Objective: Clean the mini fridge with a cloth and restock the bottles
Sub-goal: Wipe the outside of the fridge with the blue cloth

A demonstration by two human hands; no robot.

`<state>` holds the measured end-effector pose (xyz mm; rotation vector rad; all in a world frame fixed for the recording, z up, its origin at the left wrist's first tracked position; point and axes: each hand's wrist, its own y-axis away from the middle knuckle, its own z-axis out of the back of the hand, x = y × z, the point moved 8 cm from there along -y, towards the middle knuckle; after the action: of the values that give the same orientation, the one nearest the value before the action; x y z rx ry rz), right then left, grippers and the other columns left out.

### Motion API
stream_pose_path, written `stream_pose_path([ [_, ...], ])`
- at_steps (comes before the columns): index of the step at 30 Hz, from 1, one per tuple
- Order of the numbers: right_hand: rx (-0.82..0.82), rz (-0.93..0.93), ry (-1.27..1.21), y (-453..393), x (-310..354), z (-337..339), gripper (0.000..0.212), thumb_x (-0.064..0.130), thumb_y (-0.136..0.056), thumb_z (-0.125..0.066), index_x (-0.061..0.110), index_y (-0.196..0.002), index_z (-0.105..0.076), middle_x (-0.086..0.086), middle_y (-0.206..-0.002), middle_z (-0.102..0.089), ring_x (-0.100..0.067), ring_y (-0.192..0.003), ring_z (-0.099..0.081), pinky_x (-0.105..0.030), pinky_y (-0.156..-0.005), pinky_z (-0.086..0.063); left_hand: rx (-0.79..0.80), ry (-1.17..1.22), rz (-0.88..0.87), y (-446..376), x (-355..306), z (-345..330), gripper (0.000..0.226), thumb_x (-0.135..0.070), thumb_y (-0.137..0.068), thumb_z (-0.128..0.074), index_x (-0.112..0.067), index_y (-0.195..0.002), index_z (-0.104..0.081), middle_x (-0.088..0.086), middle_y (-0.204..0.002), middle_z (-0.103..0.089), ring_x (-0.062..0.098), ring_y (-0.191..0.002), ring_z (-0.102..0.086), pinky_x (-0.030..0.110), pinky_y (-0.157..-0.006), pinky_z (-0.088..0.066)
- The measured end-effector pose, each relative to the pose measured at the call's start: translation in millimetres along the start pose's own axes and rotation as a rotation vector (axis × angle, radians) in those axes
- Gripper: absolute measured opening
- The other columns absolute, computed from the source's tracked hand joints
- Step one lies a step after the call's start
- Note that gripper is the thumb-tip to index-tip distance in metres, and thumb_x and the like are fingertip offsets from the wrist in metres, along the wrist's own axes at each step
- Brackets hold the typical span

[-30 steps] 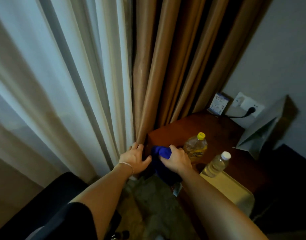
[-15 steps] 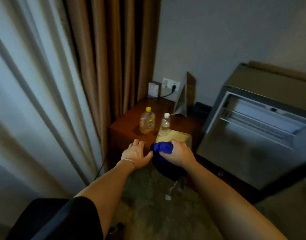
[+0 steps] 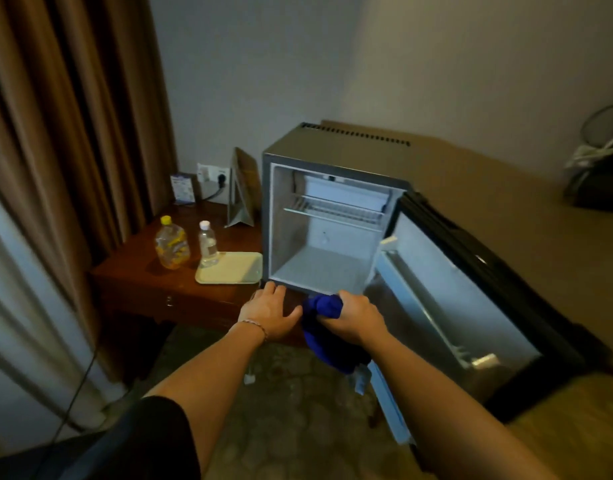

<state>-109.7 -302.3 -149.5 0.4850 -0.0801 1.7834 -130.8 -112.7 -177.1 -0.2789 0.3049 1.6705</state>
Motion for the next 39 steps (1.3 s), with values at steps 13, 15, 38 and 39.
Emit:
stream_pose_path([
  [13,0.057,0.05,-0.132,99,-87,-31,0.042,0.063,-0.079,-0.063,0.03,-0.1,-0.049,-0.004,-0.101,-0.06,-0.025,-0.092,-0.063,-0.044,-0.083,-0.057,-0.014,-0.001,0.017,77,-108,-39,0.068,-0.067,-0.088,-0.043,-0.021,-0.139,-0.043,0.002,-0.135,-0.042,0.021,-0.119,-0.05,0.043,-0.091,-0.053],
  [15,0.036,0.054,-0.129,112,-91,-32,0.04,0.059,-0.082,-0.066,0.029,-0.103,-0.05,-0.004,-0.1,-0.06,-0.024,-0.09,-0.063,-0.039,-0.079,-0.056,-0.02,0.001,0.004,85,-119,-41,0.067,-0.066,-0.089,-0.044,-0.022,-0.139,-0.043,0.002,-0.136,-0.042,0.02,-0.119,-0.05,0.041,-0.09,-0.053],
  [38,-0.084,-0.311,-0.233,288,-197,-10,0.062,0.06,-0.081,-0.068,0.024,-0.128,-0.051,-0.002,-0.127,-0.06,-0.024,-0.112,-0.059,-0.034,-0.087,-0.049,-0.099,0.103,-0.5,173,-294,-3,0.064,-0.063,-0.093,-0.038,-0.015,-0.133,-0.046,0.006,-0.128,-0.044,0.025,-0.113,-0.049,0.044,-0.091,-0.05],
  [39,-0.086,-0.327,-0.217,291,-204,-6,0.062,0.062,-0.081,-0.068,0.024,-0.128,-0.051,-0.003,-0.126,-0.061,-0.024,-0.111,-0.059,-0.036,-0.087,-0.05,-0.116,0.101,-0.51,176,-303,-1,0.064,-0.063,-0.093,-0.039,-0.015,-0.134,-0.045,0.006,-0.13,-0.043,0.025,-0.115,-0.047,0.044,-0.092,-0.05],
])
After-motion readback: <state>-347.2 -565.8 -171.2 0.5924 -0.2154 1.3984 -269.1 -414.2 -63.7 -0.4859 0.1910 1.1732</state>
